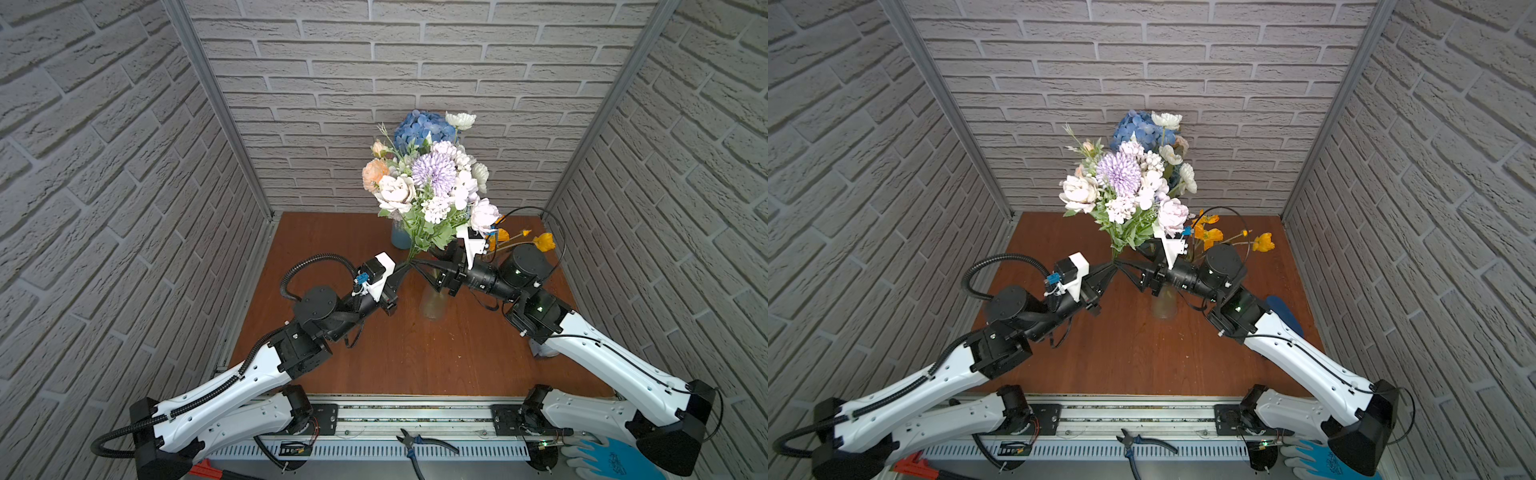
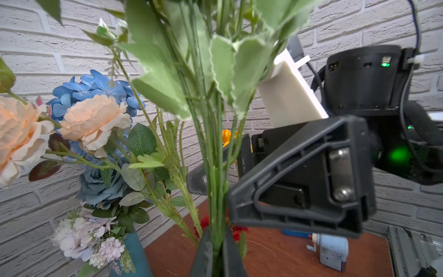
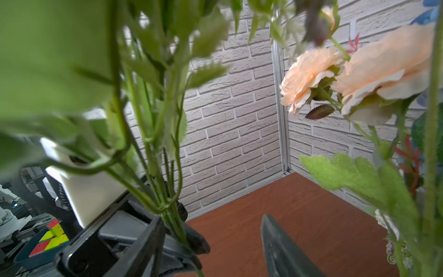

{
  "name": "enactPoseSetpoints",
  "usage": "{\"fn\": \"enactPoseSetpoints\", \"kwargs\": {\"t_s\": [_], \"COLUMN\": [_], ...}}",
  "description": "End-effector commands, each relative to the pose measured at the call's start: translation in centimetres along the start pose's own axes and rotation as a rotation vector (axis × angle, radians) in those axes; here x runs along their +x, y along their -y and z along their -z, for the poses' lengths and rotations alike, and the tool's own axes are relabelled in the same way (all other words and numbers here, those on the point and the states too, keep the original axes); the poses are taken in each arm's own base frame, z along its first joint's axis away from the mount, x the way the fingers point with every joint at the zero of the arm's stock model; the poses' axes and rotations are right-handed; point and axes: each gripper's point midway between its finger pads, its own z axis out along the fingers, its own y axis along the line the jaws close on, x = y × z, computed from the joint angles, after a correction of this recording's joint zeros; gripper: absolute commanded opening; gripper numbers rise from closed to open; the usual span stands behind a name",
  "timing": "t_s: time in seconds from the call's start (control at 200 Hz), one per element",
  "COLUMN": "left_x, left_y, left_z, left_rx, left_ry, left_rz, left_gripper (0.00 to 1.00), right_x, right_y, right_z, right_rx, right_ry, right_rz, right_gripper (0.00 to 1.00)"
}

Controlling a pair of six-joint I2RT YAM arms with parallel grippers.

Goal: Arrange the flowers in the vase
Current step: 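Carry the white bouquet over the vase and lower its stems in with the left gripper, then open the left gripper and withdraw it while the right gripper holds the stems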

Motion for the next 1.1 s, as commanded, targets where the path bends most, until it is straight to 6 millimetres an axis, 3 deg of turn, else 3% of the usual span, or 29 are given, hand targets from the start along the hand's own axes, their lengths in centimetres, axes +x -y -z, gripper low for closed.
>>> {"fn": "enactPoseSetpoints", "kwargs": {"t_s": [0.0,0.29,0.62,0.65,0.67,0.69,0.705,0.72,0.9,1.095], "left_x": [-1.3,-0.4,-0.8,-0.7,-0.7,-0.7,-0.6,-0.6,0.8,5.3], "left_y": [0.0,0.4,0.2,0.2,0.2,0.1,0.1,0.0,-2.3,-8.0], "left_z": [0.1,-0.4,-0.2,-0.2,-0.2,-0.2,-0.2,-0.2,0.5,2.0], "left_rx": [0.004,0.021,0.012,0.010,0.009,0.006,0.004,0.001,-0.088,-0.282], "left_ry": [0.051,0.031,0.045,0.042,0.041,0.039,0.036,0.034,0.027,-0.002], "left_rz": [0.016,0.030,0.042,0.044,0.046,0.048,0.049,0.051,0.117,0.315], "left_gripper": [0.00,0.00,0.00,0.16,0.32,0.56,0.86,0.97,0.98,0.98], "right_x": [-2.7,-3.3,-3.0,-3.0,-3.0,-3.1,-3.1,-3.1,-3.7,-5.0], "right_y": [-1.4,-2.1,-1.9,-1.9,-2.0,-2.0,-2.0,-2.1,-3.4,-5.3], "right_z": [-0.3,-0.8,-0.7,-0.6,-0.6,-0.6,-0.6,-0.6,-0.2,0.9], "right_rx": [-0.058,-0.112,-0.100,-0.099,-0.100,-0.101,-0.100,-0.100,-0.113,-0.137], "right_ry": [0.084,0.116,0.106,0.105,0.104,0.104,0.103,0.103,0.067,0.056], "right_rz": [0.027,0.021,0.021,0.024,0.025,0.029,0.032,0.035,0.129,0.241], "right_gripper": [0.64,0.55,0.07,0.06,0.06,0.06,0.06,0.06,0.06,0.06]}}
